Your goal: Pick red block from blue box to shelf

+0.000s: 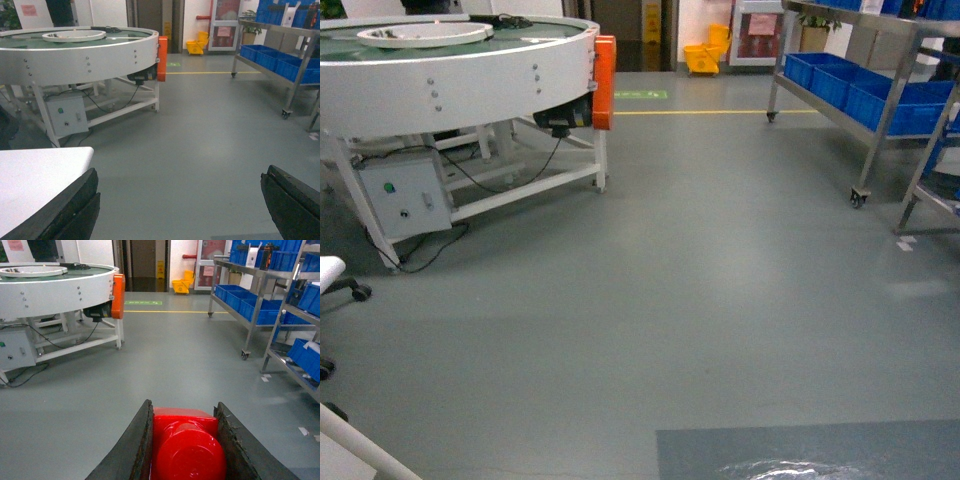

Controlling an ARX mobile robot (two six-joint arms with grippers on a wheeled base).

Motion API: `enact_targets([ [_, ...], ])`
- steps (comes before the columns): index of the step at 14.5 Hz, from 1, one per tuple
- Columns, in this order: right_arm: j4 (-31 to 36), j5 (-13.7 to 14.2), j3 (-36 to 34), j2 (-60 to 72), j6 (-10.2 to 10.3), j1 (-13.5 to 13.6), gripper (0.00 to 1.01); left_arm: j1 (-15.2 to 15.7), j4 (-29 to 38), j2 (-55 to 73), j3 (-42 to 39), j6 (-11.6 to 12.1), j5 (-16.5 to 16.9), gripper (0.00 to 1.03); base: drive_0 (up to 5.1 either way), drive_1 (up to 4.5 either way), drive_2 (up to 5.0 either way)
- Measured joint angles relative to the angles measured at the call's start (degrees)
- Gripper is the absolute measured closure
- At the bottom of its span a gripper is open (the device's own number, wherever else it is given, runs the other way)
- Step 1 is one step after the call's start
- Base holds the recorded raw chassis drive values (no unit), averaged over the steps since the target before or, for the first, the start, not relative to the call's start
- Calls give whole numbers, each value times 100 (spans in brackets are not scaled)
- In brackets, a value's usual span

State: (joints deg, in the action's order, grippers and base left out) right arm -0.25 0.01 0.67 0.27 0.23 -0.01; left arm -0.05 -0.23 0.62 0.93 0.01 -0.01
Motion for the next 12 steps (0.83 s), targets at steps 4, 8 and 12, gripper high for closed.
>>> enact_targets([
  [4, 7, 0, 0, 0, 0, 0, 74, 0, 0, 0, 0, 0, -2, 5, -4, 399, -407],
  [8, 13, 0, 0, 0, 0, 0, 74, 0, 9, 0, 0, 0, -2, 5, -7, 396, -410],
  [12, 2, 2, 0, 0, 0, 0, 74, 0, -2, 0, 0, 0, 0, 5, 2, 403, -400],
])
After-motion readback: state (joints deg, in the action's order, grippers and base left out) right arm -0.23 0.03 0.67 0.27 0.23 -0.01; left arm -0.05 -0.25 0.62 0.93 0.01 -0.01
